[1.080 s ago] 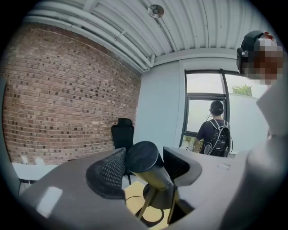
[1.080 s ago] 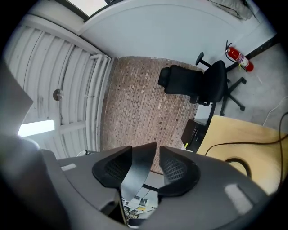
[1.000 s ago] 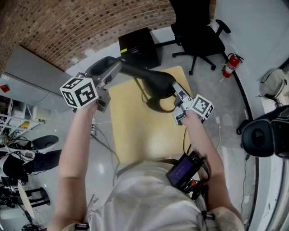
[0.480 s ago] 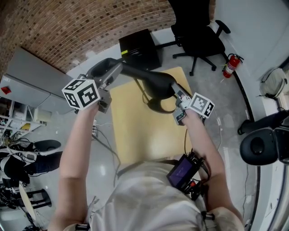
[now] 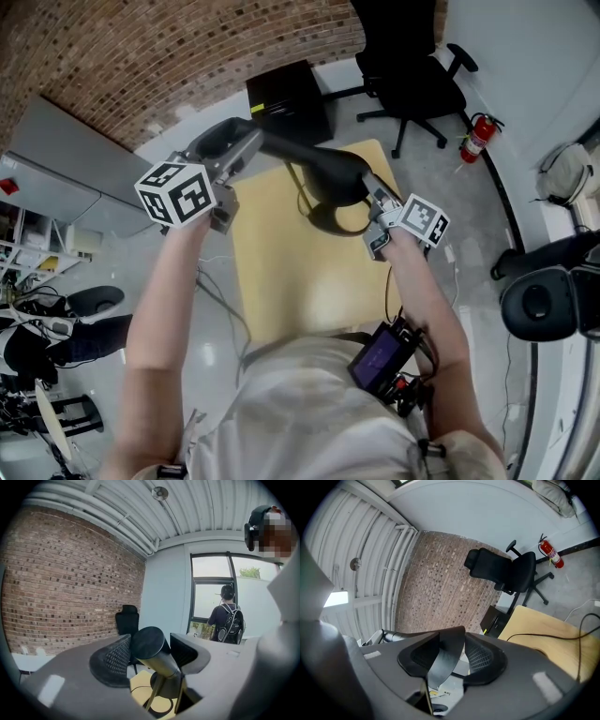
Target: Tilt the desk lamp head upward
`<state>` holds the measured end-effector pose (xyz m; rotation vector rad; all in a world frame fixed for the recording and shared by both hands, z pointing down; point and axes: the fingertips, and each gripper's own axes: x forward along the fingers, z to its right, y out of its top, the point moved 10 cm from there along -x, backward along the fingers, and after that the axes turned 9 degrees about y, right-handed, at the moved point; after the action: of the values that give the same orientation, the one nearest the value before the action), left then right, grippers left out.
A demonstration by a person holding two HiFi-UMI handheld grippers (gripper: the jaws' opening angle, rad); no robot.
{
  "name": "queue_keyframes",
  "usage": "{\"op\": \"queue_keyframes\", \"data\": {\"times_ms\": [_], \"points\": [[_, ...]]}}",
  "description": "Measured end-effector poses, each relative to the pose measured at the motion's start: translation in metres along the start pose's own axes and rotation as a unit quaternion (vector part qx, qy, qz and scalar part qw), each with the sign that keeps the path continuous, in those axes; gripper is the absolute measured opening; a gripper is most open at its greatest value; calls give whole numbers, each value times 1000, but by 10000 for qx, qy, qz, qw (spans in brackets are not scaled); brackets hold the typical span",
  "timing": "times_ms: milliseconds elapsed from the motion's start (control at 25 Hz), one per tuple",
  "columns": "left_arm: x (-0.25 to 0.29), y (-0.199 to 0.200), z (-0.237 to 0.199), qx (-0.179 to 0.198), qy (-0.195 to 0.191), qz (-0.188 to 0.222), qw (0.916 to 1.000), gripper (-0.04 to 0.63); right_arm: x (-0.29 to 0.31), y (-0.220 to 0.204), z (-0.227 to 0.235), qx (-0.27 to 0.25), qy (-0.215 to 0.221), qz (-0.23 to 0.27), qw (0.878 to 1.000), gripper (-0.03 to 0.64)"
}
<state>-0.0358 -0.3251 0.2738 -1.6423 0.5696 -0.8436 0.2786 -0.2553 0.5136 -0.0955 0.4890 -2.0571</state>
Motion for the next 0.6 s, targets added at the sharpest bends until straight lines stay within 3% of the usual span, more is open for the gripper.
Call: {"op": "queue_keyframes", "data": {"times_ms": [320,480,600], "points": [[-4,-6,-3,-136,-143,167,9997,261,-9,1,-12,-80,-297,98,9995,169],[-5,-9,-7,-218,-252,187,9993,260,-7,3,-13,-258,-145,200,9994,167],[-5,-14,-10,-306,-333,222,9987,259,-12,6,-18,-332,-296,235,9987,167]]}}
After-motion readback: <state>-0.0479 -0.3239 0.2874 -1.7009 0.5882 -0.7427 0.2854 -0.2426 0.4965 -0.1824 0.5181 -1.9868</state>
